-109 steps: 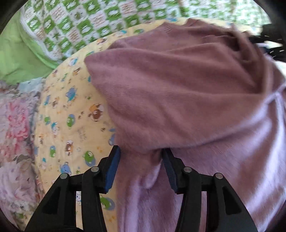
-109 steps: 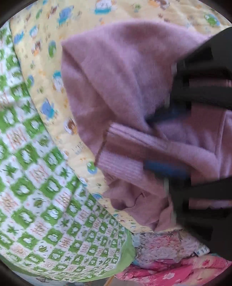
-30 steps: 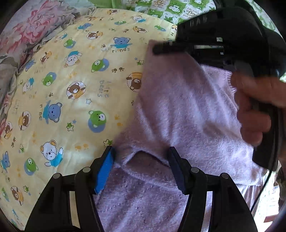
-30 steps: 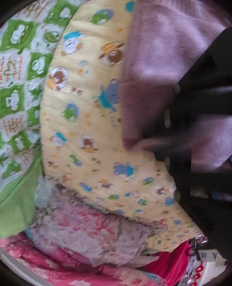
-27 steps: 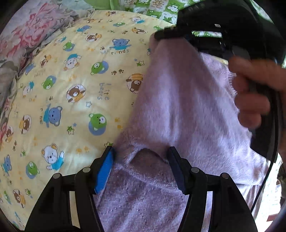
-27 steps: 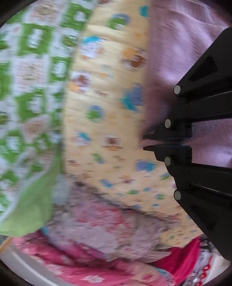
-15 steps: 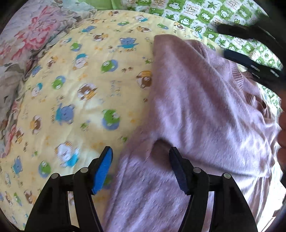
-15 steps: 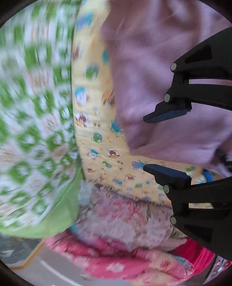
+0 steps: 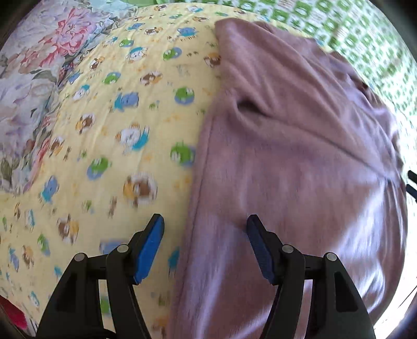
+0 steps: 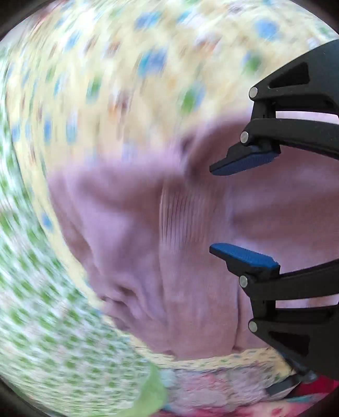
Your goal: Fold small clothes
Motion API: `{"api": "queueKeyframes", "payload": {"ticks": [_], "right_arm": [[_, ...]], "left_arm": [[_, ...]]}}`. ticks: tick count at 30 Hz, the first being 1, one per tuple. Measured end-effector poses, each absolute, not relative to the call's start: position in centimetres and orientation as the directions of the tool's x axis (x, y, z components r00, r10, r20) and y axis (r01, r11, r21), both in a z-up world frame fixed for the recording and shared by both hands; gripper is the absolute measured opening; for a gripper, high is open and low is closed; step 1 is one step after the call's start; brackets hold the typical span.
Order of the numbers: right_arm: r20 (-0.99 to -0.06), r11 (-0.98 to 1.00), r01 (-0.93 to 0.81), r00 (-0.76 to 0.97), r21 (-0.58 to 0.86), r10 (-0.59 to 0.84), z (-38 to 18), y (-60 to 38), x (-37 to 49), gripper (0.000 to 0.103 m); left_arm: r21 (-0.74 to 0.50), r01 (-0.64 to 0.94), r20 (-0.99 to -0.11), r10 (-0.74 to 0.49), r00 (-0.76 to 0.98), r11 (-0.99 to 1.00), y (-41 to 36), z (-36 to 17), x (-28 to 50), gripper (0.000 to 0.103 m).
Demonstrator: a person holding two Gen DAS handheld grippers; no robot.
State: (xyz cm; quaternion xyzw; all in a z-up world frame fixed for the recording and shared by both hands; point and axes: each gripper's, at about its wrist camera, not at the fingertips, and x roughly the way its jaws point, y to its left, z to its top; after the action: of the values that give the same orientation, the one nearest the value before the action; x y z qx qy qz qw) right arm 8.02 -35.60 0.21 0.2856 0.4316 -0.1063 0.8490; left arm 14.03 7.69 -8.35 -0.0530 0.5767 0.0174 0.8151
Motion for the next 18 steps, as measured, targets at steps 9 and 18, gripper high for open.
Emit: {"api": "queueKeyframes", "payload": {"ticks": [9, 18], "right_arm": [[-0.798, 0.829, 0.379, 0.589, 0.412, 0.127, -0.4, -32.5, -3.9, 0.057], [-0.815, 0.833, 0.325, 0.531, 0.448, 0.231, -3.6, -28.6, -11.7, 0.057]], "left_arm": [[-0.09, 0.032, -0.95, -0.095, 0.298, 0.995, 6.6, -7.4, 1.6, 0.069], [-0.189, 0.047, -0.955, -0.195, 0.225, 0.981, 9.9, -7.4, -4.6, 0.07]]}}
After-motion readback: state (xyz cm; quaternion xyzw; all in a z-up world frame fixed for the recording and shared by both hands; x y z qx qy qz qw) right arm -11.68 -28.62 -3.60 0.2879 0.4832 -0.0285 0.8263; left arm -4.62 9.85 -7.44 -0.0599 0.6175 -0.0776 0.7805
